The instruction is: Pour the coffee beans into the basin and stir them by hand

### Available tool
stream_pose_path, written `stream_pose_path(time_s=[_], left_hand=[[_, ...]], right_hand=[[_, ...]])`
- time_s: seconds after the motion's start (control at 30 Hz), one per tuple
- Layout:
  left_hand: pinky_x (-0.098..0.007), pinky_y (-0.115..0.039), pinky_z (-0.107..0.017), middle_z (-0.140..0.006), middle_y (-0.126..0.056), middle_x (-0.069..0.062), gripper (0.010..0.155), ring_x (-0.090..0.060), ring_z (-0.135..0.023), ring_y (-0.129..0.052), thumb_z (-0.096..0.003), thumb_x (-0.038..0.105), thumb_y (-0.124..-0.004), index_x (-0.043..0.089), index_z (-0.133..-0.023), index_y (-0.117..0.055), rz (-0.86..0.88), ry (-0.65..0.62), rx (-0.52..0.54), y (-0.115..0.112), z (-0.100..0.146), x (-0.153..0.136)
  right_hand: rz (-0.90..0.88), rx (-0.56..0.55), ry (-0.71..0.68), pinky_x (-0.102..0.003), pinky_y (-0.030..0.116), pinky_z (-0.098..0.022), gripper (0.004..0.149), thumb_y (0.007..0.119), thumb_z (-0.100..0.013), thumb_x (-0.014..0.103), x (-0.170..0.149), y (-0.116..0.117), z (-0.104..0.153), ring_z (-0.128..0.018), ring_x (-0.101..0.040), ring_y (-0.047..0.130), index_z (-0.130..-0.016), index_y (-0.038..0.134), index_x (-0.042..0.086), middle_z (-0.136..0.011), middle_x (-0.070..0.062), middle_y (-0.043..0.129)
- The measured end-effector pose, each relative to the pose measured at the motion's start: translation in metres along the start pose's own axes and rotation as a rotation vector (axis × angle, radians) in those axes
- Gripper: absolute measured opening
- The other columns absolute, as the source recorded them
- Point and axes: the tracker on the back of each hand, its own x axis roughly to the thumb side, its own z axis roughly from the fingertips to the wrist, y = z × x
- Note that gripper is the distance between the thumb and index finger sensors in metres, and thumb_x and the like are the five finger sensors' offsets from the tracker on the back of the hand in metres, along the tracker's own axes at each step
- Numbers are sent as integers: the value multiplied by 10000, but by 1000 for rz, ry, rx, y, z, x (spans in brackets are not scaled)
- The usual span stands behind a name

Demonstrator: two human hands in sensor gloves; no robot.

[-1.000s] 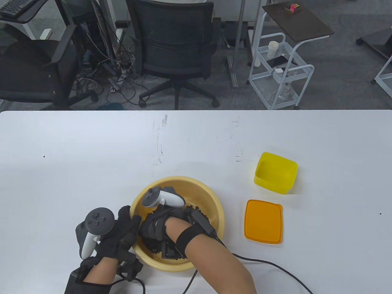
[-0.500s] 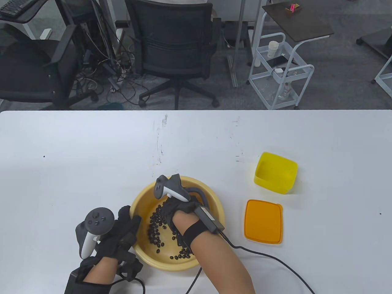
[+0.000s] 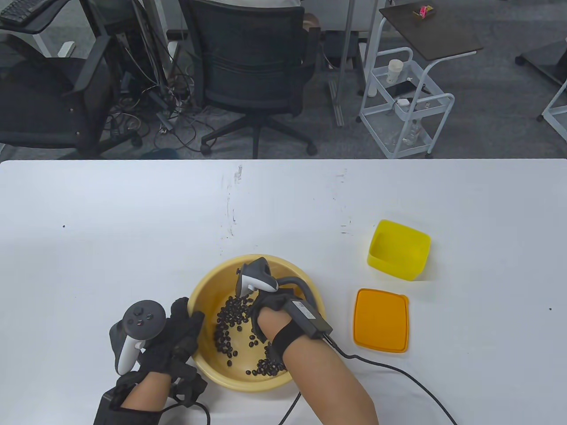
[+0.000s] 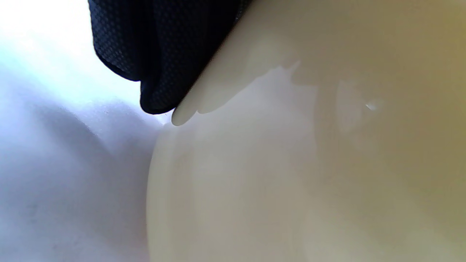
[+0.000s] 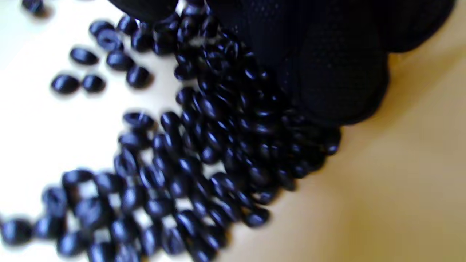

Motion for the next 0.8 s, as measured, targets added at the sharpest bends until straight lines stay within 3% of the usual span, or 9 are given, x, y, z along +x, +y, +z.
stream_pose_path(time_s=[0.13, 0.27, 0.4, 0.5, 0.63, 0.7, 0.8], left_hand=[[-447, -814, -566, -854, -782, -307, 584, -377, -672, -1013, -609, 312, -608, -88, -962, -371, -11, -4, -4, -2, 1, 2], [-446, -816, -565, -854, -783, -305, 584, -376, -670, -1014, -609, 313, -608, -89, -961, -372, -12, -4, -3, -2, 1, 2], [-446, -815, -565, -853, -783, -306, 583, -377, -671, -1013, -609, 313, -607, -88, -961, -373, -13, -5, -3, -2, 1, 2], [-446, -815, -564, -855, -782, -305, 583, -377, -671, -1013, -609, 312, -608, -88, -962, -373, -11, -5, -4, -2, 1, 2], [-447, -815, -565, -854, -782, -305, 574, -375, -671, -1014, -608, 314, -608, -73, -962, -376, -11, -6, -5, -2, 1, 2], [-445, -815, -565, -854, -783, -304, 585, -374, -672, -1013, -608, 315, -608, -88, -962, -374, -11, -6, -6, -2, 1, 2], [-444, -815, -565, -854, -782, -304, 582, -373, -673, -1013, -608, 315, -606, -86, -960, -372, -14, -7, -6, -3, 1, 2]], right_hand=[[-47, 185, -73, -634, 705, -405, 668, 626, -459, 377, 9, 17, -1, -310, -464, 1011, -635, 654, -267, -498, -425, 878], [-305, 383, -301, -633, 701, -423, 668, 627, -459, 386, 24, 27, 1, -314, -472, 1021, -625, 674, -259, -495, -419, 892], [-537, 452, -566, -609, 661, -499, 663, 593, -476, 402, 39, 24, 1, -462, -434, 992, -753, 617, -199, -618, -358, 852], [-670, 432, -678, -603, 609, -544, 676, 556, -497, 406, 43, 17, -3, -604, -410, 917, -839, 470, -171, -729, -320, 753], [-800, 395, -703, -596, 482, -616, 693, 521, -519, 407, 36, 6, -7, -821, -426, 699, -916, 257, -96, -889, -246, 564], [-823, 276, -661, -583, 460, -621, 687, 513, -523, 411, 28, -3, -8, -815, -400, 673, -929, 207, -51, -932, -218, 481], [-762, 50, -554, -572, 483, -607, 686, 528, -513, 413, 16, -13, -8, -768, -366, 708, -930, 237, -47, -928, -212, 495]])
